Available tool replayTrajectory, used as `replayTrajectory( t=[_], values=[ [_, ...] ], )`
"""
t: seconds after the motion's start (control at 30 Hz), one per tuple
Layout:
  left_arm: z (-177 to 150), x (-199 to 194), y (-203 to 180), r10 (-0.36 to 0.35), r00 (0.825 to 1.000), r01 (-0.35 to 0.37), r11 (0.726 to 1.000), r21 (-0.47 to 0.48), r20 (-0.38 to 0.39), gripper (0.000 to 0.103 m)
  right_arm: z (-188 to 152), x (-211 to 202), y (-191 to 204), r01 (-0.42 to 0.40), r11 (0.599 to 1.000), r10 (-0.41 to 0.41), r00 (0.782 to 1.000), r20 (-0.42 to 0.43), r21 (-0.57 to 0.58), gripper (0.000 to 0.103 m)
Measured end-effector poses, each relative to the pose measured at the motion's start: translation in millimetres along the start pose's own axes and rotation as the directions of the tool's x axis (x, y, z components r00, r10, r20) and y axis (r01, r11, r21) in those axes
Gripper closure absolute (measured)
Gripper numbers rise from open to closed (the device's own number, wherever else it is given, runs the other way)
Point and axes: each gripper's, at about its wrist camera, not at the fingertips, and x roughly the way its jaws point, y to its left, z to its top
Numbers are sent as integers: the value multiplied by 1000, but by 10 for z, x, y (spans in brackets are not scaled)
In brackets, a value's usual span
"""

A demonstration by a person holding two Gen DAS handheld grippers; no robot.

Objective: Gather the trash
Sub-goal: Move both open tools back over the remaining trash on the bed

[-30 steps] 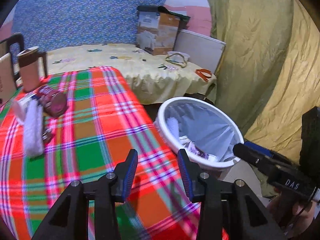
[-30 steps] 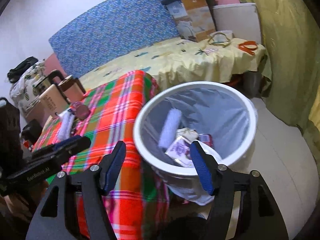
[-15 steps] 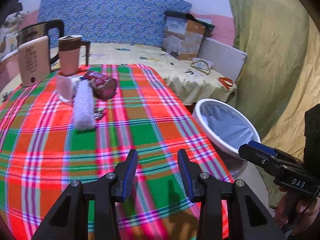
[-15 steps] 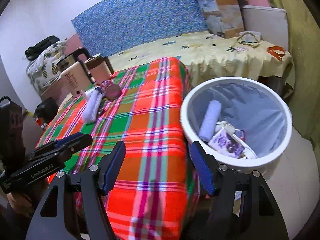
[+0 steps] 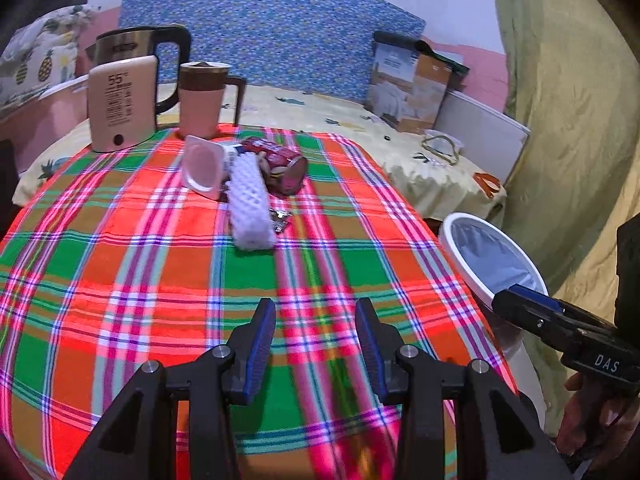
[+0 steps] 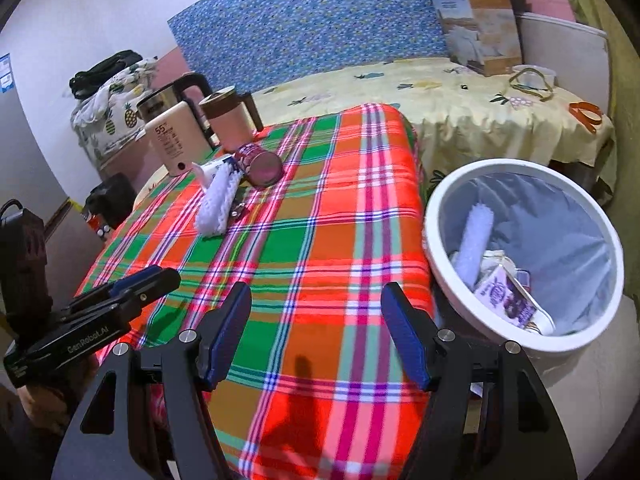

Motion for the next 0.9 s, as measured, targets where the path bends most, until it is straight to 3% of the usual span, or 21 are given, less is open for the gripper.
replayTrajectory(
  t=[0.4, 0.9],
  values=[
    [364, 171, 292, 50, 998, -49, 998, -49, 29, 62, 247, 165, 171, -25, 998, 26, 1000, 16, -52, 35],
    [635, 963, 515, 66, 996, -72, 991, -116, -60, 62, 511, 457, 284, -40, 995, 41, 999, 4, -92, 35]
  ],
)
